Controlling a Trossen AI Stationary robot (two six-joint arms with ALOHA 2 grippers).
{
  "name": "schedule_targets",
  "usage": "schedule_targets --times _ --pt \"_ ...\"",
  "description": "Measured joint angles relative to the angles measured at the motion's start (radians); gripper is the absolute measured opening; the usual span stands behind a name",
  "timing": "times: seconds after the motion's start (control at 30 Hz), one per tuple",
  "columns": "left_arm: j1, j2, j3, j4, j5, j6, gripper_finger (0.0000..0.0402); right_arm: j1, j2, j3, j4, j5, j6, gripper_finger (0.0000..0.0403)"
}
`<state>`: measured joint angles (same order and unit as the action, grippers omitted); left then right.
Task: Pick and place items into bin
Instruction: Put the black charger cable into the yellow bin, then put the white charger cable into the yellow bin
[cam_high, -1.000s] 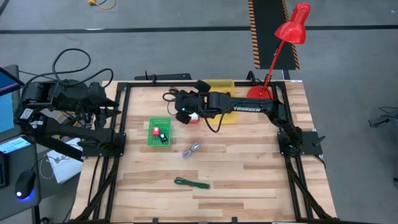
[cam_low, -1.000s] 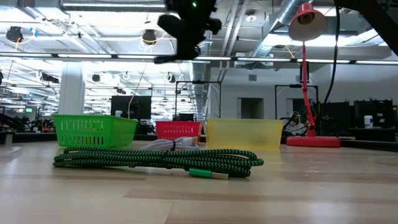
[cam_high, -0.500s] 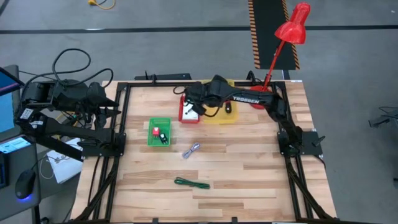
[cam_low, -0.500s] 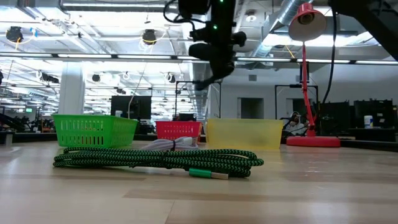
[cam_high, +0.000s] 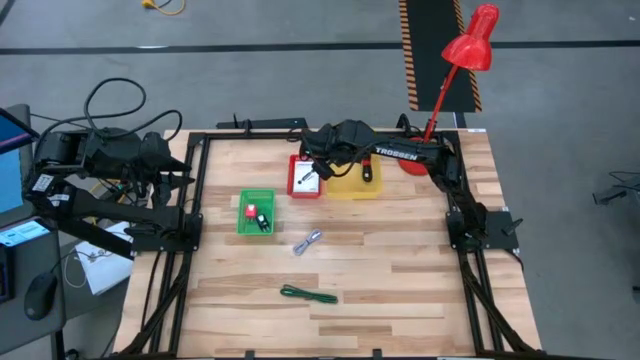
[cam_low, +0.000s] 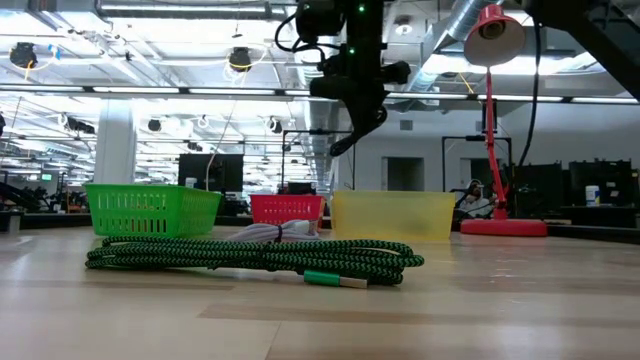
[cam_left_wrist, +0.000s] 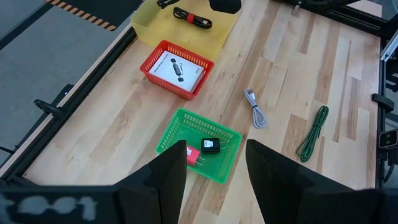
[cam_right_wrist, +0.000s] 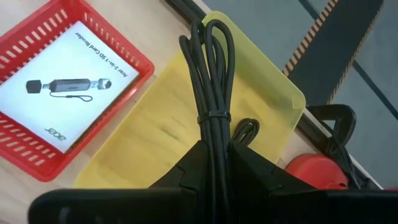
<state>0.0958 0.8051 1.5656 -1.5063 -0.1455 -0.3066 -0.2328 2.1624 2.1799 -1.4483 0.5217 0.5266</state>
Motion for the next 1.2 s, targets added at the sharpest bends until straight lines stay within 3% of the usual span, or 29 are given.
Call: schedule_targets --times 0.83,1.2 --pt "0.0 0.0 0.0 0.0 0.0 0.0 0.0154 0.002 0.001 -0.001 0.001 0.003 0.004 0.0054" --pt "0.0 0.0 0.0 0.0 0.0 0.0 0.0154 0.01 0.001 -0.001 0.002 0.037 0.033 0.0138"
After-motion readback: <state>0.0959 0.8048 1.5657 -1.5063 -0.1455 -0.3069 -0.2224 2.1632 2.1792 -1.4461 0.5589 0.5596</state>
